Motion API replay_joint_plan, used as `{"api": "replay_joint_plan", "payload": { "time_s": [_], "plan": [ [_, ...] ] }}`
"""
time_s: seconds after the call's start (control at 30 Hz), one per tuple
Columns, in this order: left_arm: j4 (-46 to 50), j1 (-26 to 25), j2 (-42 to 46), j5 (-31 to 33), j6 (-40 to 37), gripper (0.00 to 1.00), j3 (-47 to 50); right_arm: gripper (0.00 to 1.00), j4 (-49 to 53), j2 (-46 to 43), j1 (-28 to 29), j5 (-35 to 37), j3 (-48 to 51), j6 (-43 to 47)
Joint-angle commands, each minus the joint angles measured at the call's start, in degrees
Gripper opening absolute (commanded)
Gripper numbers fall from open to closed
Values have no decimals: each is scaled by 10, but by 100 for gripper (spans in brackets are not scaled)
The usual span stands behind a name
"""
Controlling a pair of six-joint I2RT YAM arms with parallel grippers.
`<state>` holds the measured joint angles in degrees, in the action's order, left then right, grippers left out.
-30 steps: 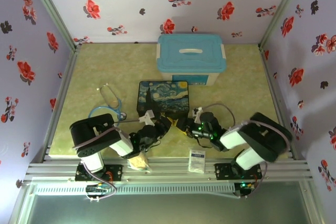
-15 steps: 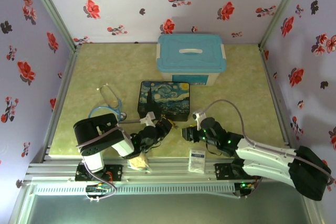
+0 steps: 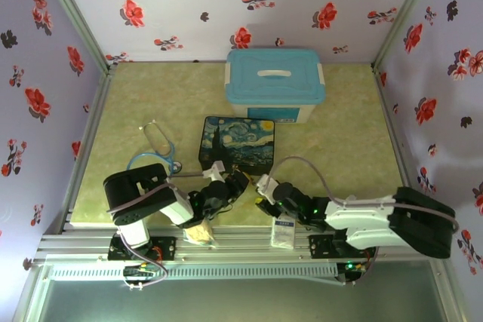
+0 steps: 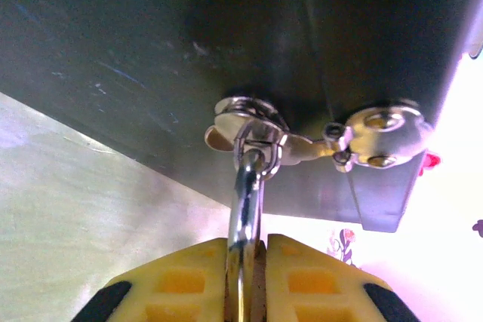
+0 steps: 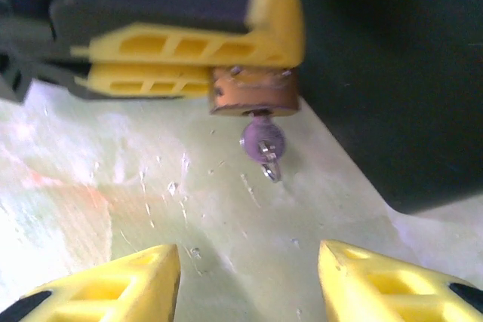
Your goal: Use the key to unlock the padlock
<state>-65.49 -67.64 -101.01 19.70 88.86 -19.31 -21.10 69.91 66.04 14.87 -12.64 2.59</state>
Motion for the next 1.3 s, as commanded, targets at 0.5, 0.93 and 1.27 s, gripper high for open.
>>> {"api": "replay_joint_plan", "payload": {
  "time_s": [0.5,0.93,1.27],
  "plan": [
    [4,-25,8,-10,11,0,-2,21,-195,154,21,86,-47,80],
    [12,-25,16,-2,-5,4,9,2,-221,147,7,-30,-28,-25],
    [86,-23,32,-1,-35,20,0,2,-266,167,-16,-100,-22,-81]
  ]
}}
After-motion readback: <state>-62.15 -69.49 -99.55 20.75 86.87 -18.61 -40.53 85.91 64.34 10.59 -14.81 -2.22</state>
